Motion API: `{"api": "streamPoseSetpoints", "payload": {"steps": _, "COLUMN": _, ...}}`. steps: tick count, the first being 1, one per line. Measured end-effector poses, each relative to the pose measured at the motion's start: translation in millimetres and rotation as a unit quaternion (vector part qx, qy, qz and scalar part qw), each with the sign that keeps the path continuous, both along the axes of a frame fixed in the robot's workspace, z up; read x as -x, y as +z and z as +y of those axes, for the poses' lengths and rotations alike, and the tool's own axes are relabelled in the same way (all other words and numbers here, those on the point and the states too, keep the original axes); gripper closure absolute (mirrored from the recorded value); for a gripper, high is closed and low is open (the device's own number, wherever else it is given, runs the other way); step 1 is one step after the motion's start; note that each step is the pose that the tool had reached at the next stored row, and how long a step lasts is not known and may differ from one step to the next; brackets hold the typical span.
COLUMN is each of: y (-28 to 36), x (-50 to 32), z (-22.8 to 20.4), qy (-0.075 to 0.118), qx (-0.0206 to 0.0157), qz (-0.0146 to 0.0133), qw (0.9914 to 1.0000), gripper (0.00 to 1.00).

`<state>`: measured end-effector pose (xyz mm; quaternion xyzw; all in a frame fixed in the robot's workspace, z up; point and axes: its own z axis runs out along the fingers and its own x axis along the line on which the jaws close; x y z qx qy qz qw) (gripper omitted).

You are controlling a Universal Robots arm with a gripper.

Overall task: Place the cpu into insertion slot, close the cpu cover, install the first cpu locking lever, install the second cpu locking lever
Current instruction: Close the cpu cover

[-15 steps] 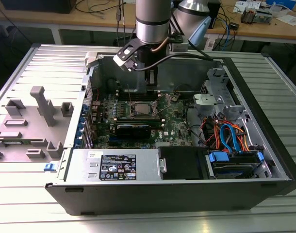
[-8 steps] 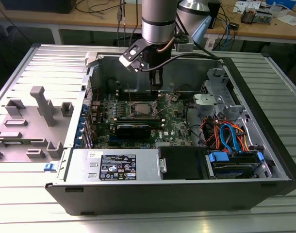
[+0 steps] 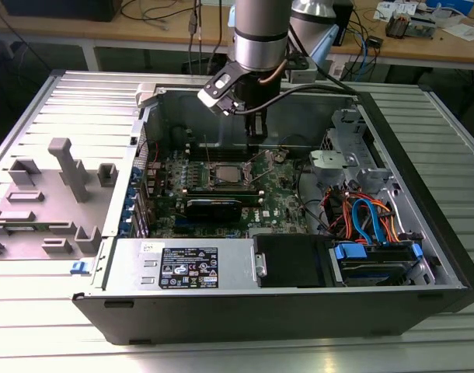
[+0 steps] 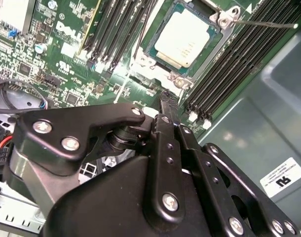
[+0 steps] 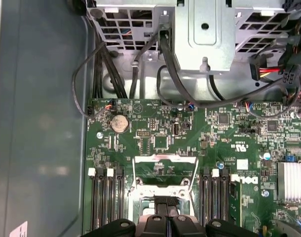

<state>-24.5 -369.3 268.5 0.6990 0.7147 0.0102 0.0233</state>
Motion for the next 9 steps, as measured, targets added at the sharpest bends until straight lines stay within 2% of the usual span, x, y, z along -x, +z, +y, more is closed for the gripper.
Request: {"api": "streamPoseSetpoints", "payload": {"steps": 9, "y": 0.0, "x": -13.6, "z": 0.0, "qy": 0.005, "qx": 0.0000, "qz": 0.0001, "qw": 0.99999, "gripper": 0.89}}
